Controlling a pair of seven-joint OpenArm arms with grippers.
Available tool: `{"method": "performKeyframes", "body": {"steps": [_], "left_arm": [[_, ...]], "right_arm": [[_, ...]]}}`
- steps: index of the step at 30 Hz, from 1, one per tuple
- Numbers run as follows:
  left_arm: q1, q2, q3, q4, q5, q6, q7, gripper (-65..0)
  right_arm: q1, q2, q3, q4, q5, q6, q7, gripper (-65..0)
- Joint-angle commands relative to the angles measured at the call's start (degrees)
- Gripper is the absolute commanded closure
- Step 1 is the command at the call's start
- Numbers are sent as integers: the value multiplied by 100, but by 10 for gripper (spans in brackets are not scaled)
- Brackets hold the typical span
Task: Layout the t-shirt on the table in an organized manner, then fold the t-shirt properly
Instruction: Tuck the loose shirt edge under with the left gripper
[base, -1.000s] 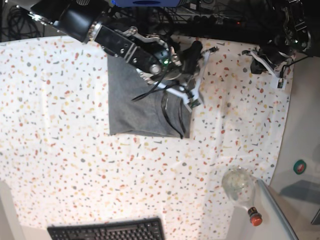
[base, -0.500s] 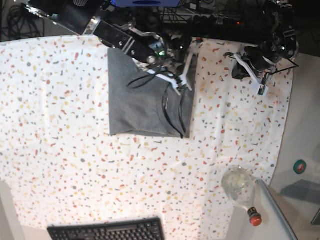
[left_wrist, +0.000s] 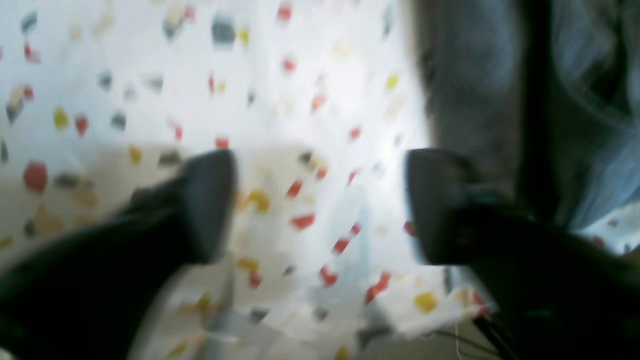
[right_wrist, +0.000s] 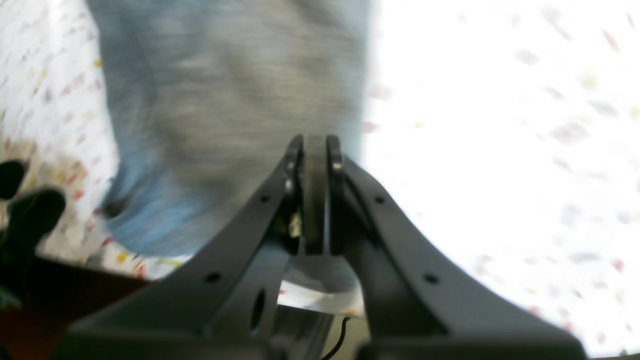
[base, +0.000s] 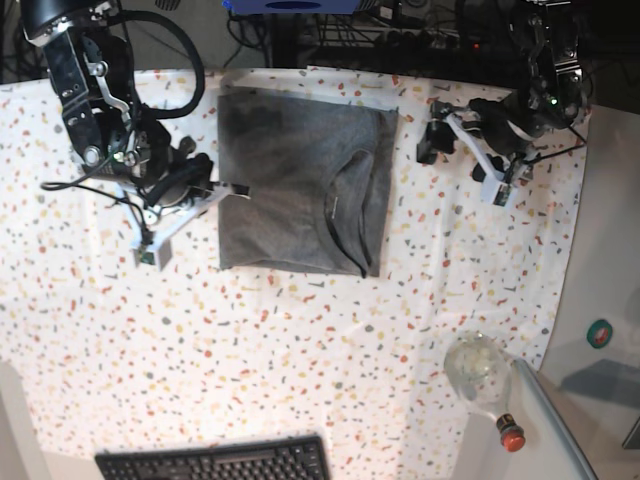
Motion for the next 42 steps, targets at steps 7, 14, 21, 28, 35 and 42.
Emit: {"method": "performKeyframes", "body": {"steps": [7, 14, 21, 28, 35, 42], "left_arm": [[-407, 40, 1267, 321, -350, -89, -120, -650], [-855, -145, 1407, -399, -2574, -80, -120, -650], [-960, -163, 1733, -734, -2627, -63, -120, -650], [-899, -347, 1715, -927, -2627, -63, -129, -650], [-521, -541, 1697, -4, -1818, 773, -120, -650], [-503, -523, 1715, 14, -1791, 1247, -120, -650]], "right_arm": [[-692, 66, 594, 120, 47, 37, 64, 0], [-1404, 637, 1024, 120, 47, 37, 583, 0], [-1905, 655, 1948, 111, 65, 107, 1365, 0], [-2221, -119, 3319, 94, 73, 2358, 2130, 0], [-2019, -1358, 4427, 111, 38, 4688, 2095, 0], [-2019, -1350, 4471, 76, 38, 4670, 2095, 0]]}}
